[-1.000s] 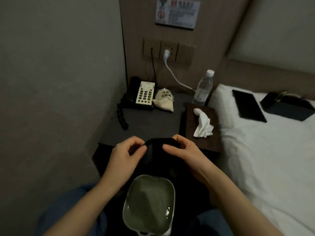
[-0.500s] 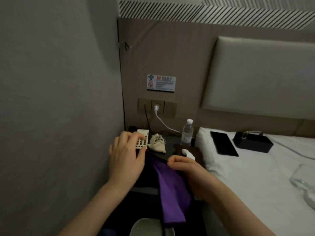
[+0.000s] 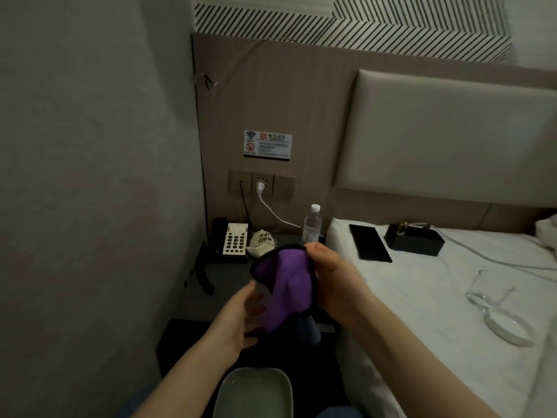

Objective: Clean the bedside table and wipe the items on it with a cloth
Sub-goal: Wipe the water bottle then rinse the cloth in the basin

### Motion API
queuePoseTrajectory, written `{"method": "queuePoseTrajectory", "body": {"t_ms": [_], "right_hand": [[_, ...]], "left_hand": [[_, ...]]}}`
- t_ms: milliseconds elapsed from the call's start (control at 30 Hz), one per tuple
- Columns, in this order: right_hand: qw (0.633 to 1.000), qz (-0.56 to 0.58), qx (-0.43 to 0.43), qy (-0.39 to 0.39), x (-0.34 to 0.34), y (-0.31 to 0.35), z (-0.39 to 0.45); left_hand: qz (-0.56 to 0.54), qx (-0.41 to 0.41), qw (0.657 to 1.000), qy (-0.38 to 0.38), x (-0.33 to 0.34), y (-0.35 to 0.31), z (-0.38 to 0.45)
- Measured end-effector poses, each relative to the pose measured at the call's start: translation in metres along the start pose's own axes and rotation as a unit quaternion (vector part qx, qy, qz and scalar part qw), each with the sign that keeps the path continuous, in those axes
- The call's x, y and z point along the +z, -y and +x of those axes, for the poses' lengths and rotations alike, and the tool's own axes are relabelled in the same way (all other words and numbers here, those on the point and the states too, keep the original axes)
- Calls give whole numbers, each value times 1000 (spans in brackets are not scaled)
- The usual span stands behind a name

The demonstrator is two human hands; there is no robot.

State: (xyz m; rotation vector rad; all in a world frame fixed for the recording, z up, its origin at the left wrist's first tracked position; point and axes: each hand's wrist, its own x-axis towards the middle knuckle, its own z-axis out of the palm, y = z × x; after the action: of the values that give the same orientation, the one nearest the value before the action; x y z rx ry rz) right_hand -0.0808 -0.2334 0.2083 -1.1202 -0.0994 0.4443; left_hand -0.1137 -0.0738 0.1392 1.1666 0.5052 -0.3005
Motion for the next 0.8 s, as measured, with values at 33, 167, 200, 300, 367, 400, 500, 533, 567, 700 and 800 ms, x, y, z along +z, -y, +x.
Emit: {"method": "queuePoseTrajectory", "body": {"t_ms": [33,167,200,300,367,400,500,533,567,700,800], "right_hand": [[1000,-3,-4,3,2,5,-2],[998,35,6,46,6,22,-10],[997,56,-2,54,3,26,-11],[982,175,-36,60,-12,35,-4],[973,227,8,48,-22,23,1],[970,233,60,28,-27,11,3],[948,240,207,-1,-38,-28,2],[944,238,229,0,-39,-33,2],[945,225,236,2,-41,-34,3],[974,31,226,-16,-28,-17,4],[969,-142,197,-51,-16,-18,3]], "left_hand": [[13,-12,1000,4,-1,4,-1],[-68,-8,992,109,2,8,-6],[-108,3,983,146,2,5,-8],[-159,45,956,244,-1,-13,-19],[-138,82,958,236,1,-25,-23],[-130,99,966,203,4,-31,-24],[-141,154,972,109,14,-40,-20],[-131,178,971,91,15,-42,-20],[-87,208,971,74,16,-44,-19],[320,385,866,-5,8,-46,-19],[458,419,782,-60,14,-42,-21]]}}
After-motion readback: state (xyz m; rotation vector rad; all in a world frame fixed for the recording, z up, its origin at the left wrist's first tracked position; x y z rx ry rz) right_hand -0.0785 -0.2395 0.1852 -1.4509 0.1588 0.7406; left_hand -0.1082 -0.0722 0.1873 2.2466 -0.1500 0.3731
